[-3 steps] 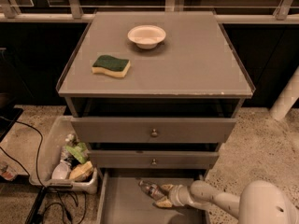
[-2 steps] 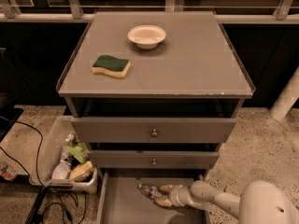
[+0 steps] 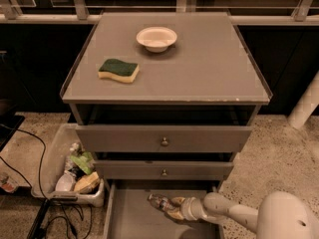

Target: Pick water bottle from bottom drawer and place on counter

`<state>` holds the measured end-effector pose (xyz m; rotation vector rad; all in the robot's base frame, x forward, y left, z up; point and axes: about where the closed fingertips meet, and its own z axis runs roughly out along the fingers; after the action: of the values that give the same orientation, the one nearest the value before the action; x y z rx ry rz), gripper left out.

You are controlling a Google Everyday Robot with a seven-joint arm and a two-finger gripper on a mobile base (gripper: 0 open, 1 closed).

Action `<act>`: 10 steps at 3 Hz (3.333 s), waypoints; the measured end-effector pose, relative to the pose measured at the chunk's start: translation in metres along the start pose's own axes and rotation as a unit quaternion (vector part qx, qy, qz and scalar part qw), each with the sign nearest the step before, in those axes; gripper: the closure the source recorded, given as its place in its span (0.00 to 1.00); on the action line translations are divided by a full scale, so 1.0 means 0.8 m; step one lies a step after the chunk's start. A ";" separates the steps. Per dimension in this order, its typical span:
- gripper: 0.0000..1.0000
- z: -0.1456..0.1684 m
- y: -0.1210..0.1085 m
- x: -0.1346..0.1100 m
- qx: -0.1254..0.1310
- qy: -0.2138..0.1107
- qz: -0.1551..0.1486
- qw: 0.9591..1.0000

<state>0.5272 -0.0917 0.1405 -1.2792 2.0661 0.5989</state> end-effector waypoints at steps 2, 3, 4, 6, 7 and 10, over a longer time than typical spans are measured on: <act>1.00 -0.077 0.007 -0.011 0.012 0.001 0.025 1.000; 1.00 -0.127 0.012 -0.023 0.027 -0.004 0.027 0.999; 1.00 -0.176 0.013 -0.043 0.033 -0.012 0.017 0.999; 1.00 -0.301 0.004 -0.103 0.034 -0.048 -0.027 0.998; 1.00 -0.374 0.008 -0.142 0.038 -0.054 -0.062 0.996; 1.00 -0.483 0.014 -0.203 0.094 -0.022 -0.110 0.989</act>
Offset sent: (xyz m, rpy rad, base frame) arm -0.0336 -0.0624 0.0900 0.0080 0.0219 -0.0900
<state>0.4657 -0.2419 0.5275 -1.3470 1.8634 0.3219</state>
